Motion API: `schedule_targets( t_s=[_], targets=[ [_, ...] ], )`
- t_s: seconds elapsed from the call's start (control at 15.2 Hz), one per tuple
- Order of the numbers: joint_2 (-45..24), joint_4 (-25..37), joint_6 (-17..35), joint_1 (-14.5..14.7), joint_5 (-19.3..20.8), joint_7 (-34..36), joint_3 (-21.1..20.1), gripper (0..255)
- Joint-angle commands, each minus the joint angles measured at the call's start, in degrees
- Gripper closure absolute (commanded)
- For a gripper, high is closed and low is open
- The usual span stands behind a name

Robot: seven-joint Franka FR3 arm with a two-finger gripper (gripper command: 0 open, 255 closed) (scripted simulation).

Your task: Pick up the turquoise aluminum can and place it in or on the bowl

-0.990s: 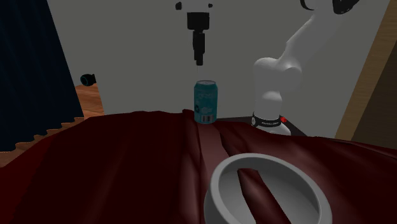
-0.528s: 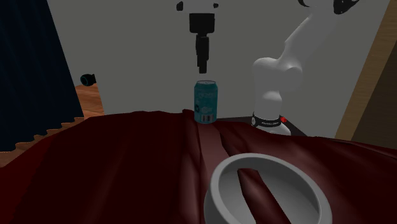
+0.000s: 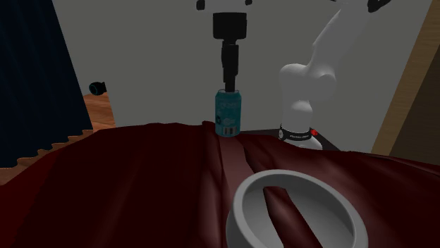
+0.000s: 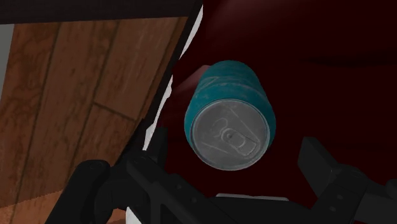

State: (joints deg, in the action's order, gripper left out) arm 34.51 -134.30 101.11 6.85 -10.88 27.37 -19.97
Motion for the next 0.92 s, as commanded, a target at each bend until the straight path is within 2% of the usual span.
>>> schedule_targets(
  t_s=[0.0,0.4,0.86],
  targets=[
    [-0.58,-0.3,1.0,0.16,-0.41,0.91,-0.79,0],
    [-0.97,-5.03,6.13,0.41,-1.02,0.79,-1.63,0],
    [-0.97,-5.03,6.13,0.41,-1.02,0.79,-1.63,0]
  ],
)
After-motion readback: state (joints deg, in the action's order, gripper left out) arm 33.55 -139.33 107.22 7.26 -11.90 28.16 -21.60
